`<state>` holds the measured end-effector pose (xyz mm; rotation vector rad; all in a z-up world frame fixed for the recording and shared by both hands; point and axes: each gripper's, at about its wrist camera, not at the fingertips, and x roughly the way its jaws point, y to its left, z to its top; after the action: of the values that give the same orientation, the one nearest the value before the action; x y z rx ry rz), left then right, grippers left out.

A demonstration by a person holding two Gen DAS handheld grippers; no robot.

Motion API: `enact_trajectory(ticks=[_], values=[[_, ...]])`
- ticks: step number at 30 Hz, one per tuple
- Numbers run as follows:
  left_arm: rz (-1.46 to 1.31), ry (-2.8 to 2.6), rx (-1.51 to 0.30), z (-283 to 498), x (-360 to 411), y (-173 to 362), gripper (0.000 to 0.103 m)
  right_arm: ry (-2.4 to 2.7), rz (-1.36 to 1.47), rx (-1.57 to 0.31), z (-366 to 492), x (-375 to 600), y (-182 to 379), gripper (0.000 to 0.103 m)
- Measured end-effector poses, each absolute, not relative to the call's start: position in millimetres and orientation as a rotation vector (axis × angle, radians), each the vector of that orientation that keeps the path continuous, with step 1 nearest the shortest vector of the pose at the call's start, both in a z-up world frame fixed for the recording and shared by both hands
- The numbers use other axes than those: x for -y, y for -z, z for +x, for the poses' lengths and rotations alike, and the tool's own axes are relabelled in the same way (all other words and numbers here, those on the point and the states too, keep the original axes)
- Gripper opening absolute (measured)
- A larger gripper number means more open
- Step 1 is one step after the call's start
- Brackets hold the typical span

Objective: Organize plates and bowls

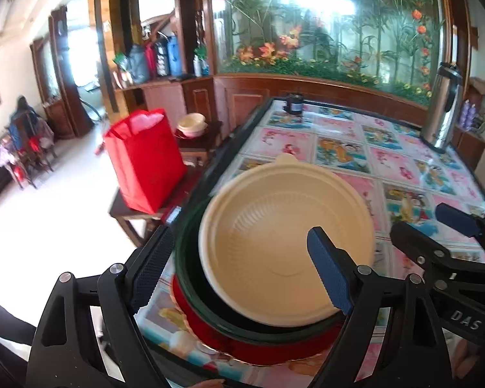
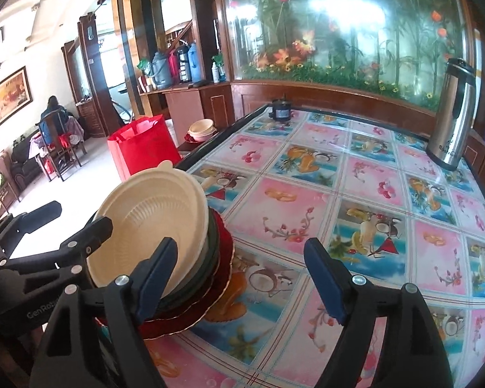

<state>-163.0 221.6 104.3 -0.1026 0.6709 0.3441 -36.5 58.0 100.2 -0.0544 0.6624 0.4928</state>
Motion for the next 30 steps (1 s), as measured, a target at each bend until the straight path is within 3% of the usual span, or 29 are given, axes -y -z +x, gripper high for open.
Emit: enact_trajectory(ticks=[30], values=[[-0.094,-0.344,-0.657,-169.7,-225.0,-103.1,0.086,-0.475,-0.082,-0.623,-42.9,-58.1,-95.7,0.081]])
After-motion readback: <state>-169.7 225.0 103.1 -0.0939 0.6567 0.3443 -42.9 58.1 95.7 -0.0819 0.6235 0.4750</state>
